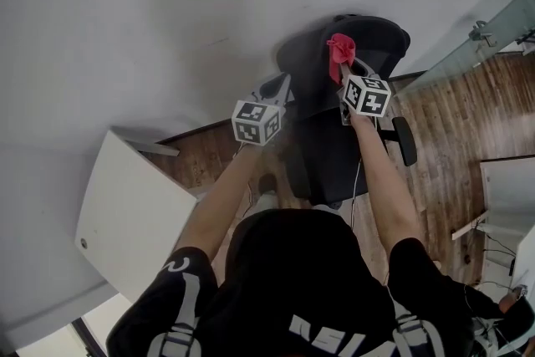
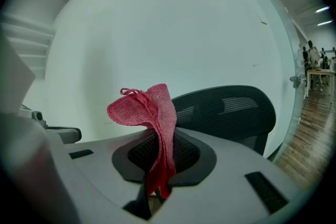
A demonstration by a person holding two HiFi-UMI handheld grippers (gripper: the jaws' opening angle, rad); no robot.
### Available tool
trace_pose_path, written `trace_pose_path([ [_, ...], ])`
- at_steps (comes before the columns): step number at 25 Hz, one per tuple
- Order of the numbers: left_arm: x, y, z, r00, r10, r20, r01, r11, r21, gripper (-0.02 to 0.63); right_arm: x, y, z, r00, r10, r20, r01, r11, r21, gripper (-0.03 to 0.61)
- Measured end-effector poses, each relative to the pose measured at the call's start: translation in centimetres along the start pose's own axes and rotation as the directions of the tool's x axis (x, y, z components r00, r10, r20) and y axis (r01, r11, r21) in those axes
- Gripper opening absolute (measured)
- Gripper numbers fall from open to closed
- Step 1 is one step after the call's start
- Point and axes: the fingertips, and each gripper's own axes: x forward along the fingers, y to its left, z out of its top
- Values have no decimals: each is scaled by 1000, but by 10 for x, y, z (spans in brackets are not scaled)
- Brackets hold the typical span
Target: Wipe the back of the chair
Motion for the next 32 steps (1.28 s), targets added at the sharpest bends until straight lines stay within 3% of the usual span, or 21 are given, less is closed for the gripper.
trace_pose_path([
  [6, -22, 41, -10, 1000, -7, -9, 7, 1000, 0, 25, 26, 62, -22, 998, 68, -2, -68, 998, -6, 69],
  [13, -33, 80, -29, 1000, -5, -21, 4, 999, -32, 25, 56, 96, -63, 992, 114, -47, -115, 993, -31, 69],
  [24, -24, 105, -67, 998, -49, -42, 49, 999, 7, 25, 97, 96, -129, 987, 113, -114, -126, 985, -117, 69],
  [32, -12, 111, -97, 997, -24, -78, 25, 1000, 10, 25, 119, 85, -162, 983, 126, -136, -144, 980, -136, 69],
])
